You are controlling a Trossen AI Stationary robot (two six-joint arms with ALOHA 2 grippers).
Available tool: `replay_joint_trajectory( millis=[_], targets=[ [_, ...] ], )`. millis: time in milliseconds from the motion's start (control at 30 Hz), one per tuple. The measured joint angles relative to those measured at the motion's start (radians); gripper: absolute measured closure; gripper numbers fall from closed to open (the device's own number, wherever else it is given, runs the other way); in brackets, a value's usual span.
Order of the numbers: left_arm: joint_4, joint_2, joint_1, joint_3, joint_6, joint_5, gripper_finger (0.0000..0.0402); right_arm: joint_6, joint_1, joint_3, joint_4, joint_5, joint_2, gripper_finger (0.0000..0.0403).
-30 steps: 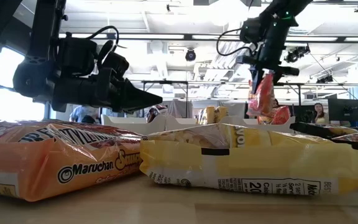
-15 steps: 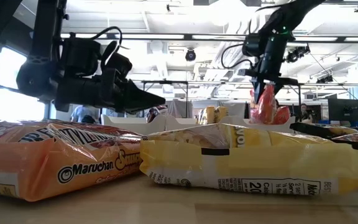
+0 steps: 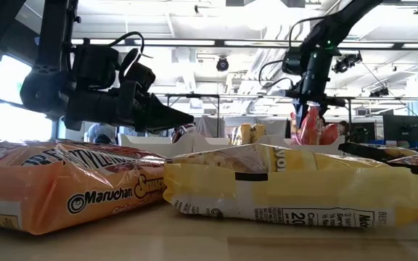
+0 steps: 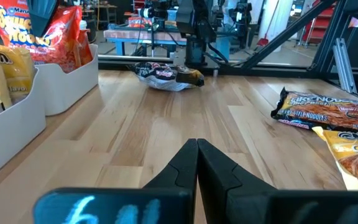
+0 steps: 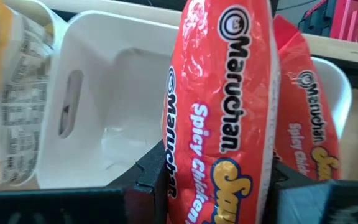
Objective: Sort Maruchan noodles
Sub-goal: Put the orange noodle into the right white bin
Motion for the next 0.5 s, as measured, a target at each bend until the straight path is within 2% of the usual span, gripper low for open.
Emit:
replay_joint_trajectory(
  millis=[500],
  targets=[
    [-0.005,0.000,0.000,0.000,0.000,0.000,0.0401,0.002,0.000,0.000,0.002,0.032,0.101,0.0289]
  ],
)
